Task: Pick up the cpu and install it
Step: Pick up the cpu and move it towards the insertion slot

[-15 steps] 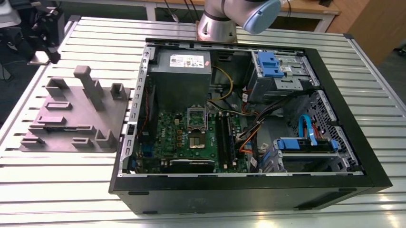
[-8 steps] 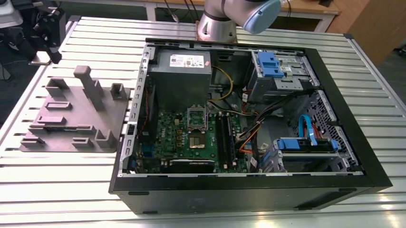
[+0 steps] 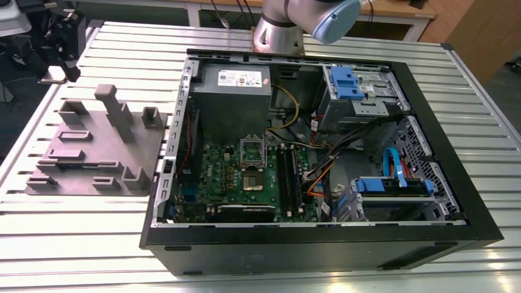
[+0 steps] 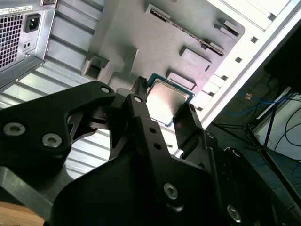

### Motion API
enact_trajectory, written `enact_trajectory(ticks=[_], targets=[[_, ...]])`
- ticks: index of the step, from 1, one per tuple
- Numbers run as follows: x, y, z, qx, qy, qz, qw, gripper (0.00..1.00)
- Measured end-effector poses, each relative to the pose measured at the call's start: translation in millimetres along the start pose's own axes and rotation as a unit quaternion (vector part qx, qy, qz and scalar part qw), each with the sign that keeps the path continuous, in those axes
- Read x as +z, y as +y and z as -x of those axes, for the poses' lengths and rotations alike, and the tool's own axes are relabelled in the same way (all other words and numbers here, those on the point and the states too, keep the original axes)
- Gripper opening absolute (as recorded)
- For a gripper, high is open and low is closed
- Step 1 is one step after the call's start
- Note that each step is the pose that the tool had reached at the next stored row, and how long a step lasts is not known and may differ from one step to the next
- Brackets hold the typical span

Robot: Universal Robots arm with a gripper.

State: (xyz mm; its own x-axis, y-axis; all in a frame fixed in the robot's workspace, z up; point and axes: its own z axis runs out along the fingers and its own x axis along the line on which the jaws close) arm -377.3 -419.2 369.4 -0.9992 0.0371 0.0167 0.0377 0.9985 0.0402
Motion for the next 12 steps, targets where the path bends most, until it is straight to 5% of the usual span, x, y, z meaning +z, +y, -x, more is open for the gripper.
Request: enact_trajectory(ticks=[12], targets=[[-0.1, 0.2, 4.9, 0.0, 0.0, 0.0, 1.0, 0.47]])
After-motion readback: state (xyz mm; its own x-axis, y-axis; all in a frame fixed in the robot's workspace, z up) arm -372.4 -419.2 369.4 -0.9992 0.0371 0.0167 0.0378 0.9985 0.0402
